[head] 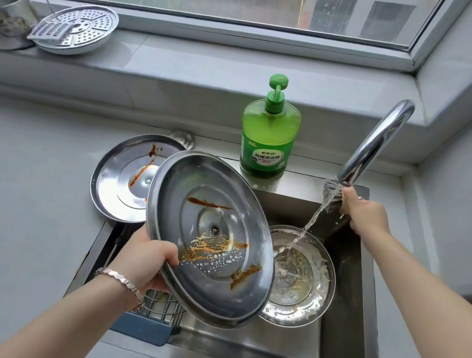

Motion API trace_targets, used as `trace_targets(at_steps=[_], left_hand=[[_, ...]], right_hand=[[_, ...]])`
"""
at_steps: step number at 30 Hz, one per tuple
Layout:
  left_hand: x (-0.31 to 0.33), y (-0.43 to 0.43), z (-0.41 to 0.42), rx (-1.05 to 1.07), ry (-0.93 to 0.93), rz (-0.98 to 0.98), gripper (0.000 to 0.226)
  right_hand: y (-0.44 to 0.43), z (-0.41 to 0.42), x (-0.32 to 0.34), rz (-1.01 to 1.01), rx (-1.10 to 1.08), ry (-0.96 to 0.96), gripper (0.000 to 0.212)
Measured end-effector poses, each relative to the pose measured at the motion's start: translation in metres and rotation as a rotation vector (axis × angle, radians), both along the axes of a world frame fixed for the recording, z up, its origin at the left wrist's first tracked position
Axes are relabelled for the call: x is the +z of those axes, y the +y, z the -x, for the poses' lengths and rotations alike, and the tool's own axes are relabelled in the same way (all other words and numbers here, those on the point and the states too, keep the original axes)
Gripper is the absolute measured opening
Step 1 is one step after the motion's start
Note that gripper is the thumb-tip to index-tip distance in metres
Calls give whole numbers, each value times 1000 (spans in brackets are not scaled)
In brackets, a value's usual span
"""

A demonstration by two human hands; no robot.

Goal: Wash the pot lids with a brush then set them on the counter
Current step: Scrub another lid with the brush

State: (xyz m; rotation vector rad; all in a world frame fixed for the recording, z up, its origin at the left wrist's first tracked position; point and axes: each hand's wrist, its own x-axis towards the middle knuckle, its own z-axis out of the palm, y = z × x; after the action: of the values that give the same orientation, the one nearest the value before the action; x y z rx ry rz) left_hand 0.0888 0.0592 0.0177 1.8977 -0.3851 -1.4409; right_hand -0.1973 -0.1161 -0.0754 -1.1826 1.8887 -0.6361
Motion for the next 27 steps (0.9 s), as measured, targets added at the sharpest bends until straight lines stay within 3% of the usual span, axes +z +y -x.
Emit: trace_targets(at_steps=[3, 10, 13, 15, 18, 23, 25, 27], left_hand=[[-4, 4, 3, -6, 23, 13, 35], [-16, 15, 15, 19, 158, 35, 40], [-20, 19, 25, -21, 137, 60, 46], [-21, 24, 28, -6, 152, 63, 45], [-15, 31, 33, -24, 184, 97, 40], [-10, 32, 36, 20, 217, 127, 40], [-9, 34, 34, 15, 218, 130, 39], [-7, 35, 35, -4, 210, 131, 39]], right_hand=[[3, 4, 8, -28, 78, 38, 52], [104, -43, 19, -27, 633, 322, 45], [157, -82, 32, 0, 792, 132, 44], [152, -81, 29, -5, 722, 57, 44], [132, -66, 20, 33, 458, 159, 43], [157, -84, 36, 79, 646, -103, 39], [136, -71, 29, 52, 456, -70, 40], [134, -66, 26, 46, 427, 56, 43]])
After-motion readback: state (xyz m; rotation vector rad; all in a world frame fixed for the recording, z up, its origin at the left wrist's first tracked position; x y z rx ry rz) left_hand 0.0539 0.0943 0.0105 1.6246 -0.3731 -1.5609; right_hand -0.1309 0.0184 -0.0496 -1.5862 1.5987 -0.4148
